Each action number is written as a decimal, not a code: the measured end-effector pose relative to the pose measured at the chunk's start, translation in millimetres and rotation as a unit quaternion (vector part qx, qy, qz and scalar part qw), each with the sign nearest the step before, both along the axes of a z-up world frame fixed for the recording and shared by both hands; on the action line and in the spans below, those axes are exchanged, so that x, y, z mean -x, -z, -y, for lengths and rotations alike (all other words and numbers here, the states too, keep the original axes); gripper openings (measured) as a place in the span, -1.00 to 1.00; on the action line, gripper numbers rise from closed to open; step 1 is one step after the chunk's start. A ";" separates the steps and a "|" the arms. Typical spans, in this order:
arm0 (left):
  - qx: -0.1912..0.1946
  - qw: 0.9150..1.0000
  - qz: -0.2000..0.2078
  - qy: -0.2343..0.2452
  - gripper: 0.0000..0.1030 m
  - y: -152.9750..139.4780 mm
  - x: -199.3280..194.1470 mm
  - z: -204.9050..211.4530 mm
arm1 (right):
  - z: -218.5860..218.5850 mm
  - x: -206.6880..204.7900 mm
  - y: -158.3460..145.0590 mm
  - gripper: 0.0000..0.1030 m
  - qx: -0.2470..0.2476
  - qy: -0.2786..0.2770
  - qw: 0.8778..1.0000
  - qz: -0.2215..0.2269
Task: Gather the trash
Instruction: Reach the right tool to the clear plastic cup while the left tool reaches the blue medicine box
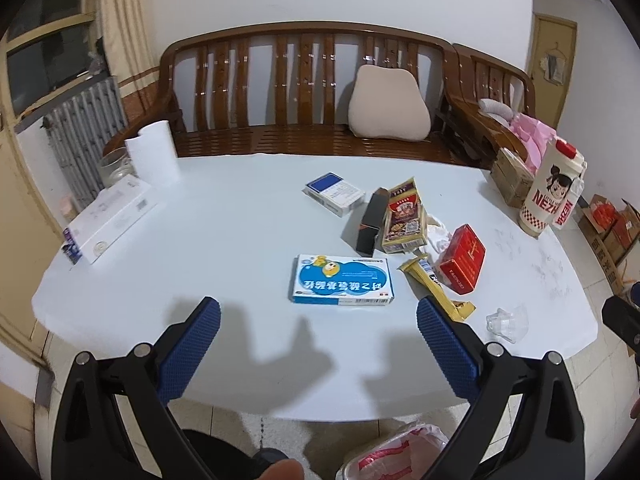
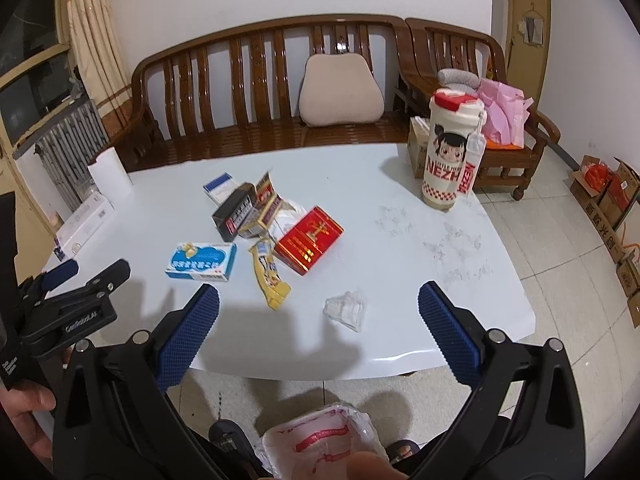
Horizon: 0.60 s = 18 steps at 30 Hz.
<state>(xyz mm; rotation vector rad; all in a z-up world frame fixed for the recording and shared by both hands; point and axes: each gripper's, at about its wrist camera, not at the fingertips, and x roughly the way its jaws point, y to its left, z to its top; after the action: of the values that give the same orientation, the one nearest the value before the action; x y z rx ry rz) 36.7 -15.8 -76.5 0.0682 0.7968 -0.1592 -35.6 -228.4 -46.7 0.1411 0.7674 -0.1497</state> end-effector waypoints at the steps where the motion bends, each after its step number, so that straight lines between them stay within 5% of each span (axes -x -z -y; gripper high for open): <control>1: 0.000 1.000 -0.002 0.004 0.87 3.5 -3.6 1.4 | -0.5 -2.6 2.2 0.90 -0.001 0.000 1.000 -0.004; 9: -0.016 0.997 -0.005 0.073 0.87 23.2 -44.4 12.1 | 7.8 -14.6 28.9 0.90 -0.007 0.004 0.999 -0.038; 18: -0.080 0.973 0.010 0.217 0.87 47.0 -90.2 27.6 | 14.5 -30.9 56.8 0.90 -0.012 0.018 0.997 -0.073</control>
<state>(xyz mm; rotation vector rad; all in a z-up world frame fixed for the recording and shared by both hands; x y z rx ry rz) 126.9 -43.3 -123.5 0.3971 0.7642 -0.5075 -4.7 -242.9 -103.5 0.1671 0.9122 -0.1864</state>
